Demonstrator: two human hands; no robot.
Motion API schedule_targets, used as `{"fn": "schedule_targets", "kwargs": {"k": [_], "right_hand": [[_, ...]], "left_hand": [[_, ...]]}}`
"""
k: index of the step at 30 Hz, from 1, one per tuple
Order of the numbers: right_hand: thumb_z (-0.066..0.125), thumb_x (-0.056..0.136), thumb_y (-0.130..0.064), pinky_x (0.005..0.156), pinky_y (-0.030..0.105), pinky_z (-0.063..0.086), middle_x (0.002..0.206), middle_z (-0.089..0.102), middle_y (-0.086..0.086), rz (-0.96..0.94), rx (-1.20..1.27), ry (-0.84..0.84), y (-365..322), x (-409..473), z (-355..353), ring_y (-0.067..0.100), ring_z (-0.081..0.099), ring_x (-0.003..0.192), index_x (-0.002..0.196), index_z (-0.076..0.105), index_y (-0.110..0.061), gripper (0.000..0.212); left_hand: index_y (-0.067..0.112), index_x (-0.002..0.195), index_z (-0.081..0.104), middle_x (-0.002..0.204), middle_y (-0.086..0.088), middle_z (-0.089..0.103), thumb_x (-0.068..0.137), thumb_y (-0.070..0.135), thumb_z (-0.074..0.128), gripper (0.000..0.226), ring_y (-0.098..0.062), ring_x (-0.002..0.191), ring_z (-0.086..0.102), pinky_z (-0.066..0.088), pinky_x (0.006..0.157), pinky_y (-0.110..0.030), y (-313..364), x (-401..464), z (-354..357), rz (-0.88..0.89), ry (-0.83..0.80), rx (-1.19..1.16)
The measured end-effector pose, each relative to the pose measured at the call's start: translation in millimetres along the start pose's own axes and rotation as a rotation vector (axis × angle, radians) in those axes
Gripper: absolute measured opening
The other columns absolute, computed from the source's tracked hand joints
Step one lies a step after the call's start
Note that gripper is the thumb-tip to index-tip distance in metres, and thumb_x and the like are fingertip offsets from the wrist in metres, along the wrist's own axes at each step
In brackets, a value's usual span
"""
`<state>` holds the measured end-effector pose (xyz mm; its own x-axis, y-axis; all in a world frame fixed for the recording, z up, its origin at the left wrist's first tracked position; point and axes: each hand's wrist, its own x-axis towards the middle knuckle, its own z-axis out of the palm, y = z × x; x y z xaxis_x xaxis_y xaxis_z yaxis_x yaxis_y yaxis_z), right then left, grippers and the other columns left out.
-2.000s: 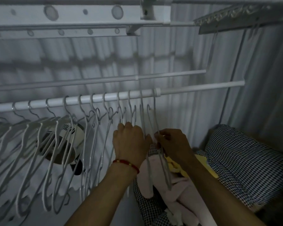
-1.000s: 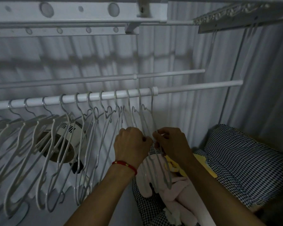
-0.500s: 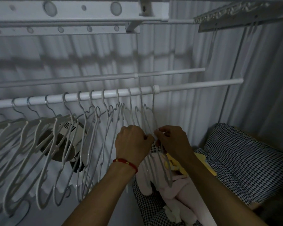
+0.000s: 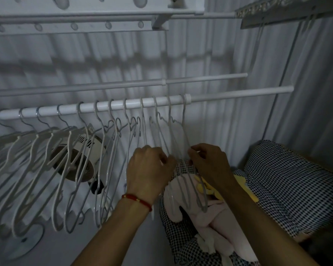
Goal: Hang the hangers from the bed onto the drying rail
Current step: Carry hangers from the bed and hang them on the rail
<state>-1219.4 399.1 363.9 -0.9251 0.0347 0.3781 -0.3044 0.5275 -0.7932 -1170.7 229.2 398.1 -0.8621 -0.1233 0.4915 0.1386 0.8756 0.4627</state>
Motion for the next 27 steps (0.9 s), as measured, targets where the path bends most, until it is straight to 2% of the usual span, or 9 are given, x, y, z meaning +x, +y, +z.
{"fn": "schedule_targets", "kwargs": {"k": [3,5,7,9,13,19,21,24,27], "right_hand": [[0.063,0.096,-0.031,0.067,0.002,0.044,0.096,0.072,-0.001,-0.061,-0.118,0.052,1,-13,-6,0.003,0.061,0.077,0.114,0.07,-0.014,0.025],[0.064,0.095,-0.026,0.076,0.019,0.053,0.099,0.071,0.001,-0.135,-0.182,0.192,-4,-27,-9,0.008,0.061,0.082,0.115,0.069,-0.012,0.024],[0.064,0.096,-0.021,0.074,0.028,0.053,0.092,0.069,0.002,-0.262,-0.22,0.344,-15,-50,-9,0.012,0.061,0.078,0.108,0.071,-0.011,0.017],[0.061,0.094,-0.023,0.072,0.021,0.048,0.086,0.068,-0.002,-0.326,-0.244,0.363,-30,-76,0,0.009,0.059,0.072,0.1,0.072,-0.014,0.015],[0.062,0.093,-0.03,0.077,0.018,0.044,0.098,0.063,-0.014,-0.154,-0.246,0.209,-43,-115,27,0.001,0.056,0.085,0.108,0.07,-0.023,0.019],[0.076,0.084,-0.018,0.075,0.032,0.054,0.115,0.064,0.01,-0.235,-0.55,0.373,-28,-112,26,0.024,0.063,0.095,0.113,0.072,-0.01,0.03],[0.077,0.084,-0.019,0.077,0.04,0.053,0.12,0.059,0.014,-0.24,-0.585,0.422,-19,-106,19,0.029,0.055,0.103,0.115,0.07,-0.012,0.033],[0.065,0.094,-0.025,0.095,0.037,0.043,0.124,0.058,0.011,-0.174,-0.387,0.358,-4,-100,4,0.025,0.051,0.11,0.123,0.062,-0.014,0.031],[0.055,0.1,-0.028,0.082,0.008,0.044,0.105,0.064,-0.003,0.071,0.048,0.151,3,-108,-6,0.003,0.058,0.09,0.123,0.058,-0.018,0.026]], "left_hand": [[0.021,0.071,0.064,0.067,0.011,0.047,0.085,0.033,0.069,0.019,-0.004,0.063,0.045,0.032,0.052,-0.013,-14,-21,-15,0.014,0.081,-0.066],[0.021,0.077,0.065,0.068,0.012,0.048,0.082,0.025,0.072,0.01,0.002,0.06,0.044,0.037,0.057,-0.005,-26,-37,-21,0.037,0.106,-0.113],[0.018,0.085,0.067,0.071,0.01,0.05,0.081,0.019,0.075,0.009,0.006,0.059,0.043,0.036,0.062,0.002,-36,-55,-23,0.058,0.102,-0.14],[0.015,0.095,0.068,0.075,0.009,0.052,0.079,0.015,0.077,0.018,0.007,0.055,0.042,0.032,0.062,0.006,-44,-71,-21,0.059,0.071,-0.168],[0.012,0.114,0.065,0.084,0.004,0.061,0.078,0.021,0.078,0.039,-0.003,0.054,0.051,0.031,0.058,-0.008,-57,-90,-22,0.066,-0.016,-0.112],[0.013,0.138,0.05,0.114,-0.002,0.06,0.089,0.031,0.066,0.055,-0.017,0.082,0.062,0.049,0.076,-0.025,-40,-92,-20,0.051,-0.094,-0.155],[0.014,0.131,0.054,0.11,0.0,0.056,0.086,0.029,0.071,0.051,-0.011,0.079,0.057,0.05,0.072,-0.025,-32,-97,-16,0.057,-0.066,-0.157],[0.017,0.107,0.062,0.096,0.007,0.052,0.083,0.025,0.07,0.026,0.003,0.074,0.045,0.04,0.064,-0.01,-10,-101,-11,0.128,0.051,-0.211],[0.019,0.103,0.068,0.092,0.011,0.058,0.089,0.024,0.066,0.015,0.002,0.075,0.053,0.039,0.07,-0.001,15,-107,6,0.09,-0.006,-0.295]]}}
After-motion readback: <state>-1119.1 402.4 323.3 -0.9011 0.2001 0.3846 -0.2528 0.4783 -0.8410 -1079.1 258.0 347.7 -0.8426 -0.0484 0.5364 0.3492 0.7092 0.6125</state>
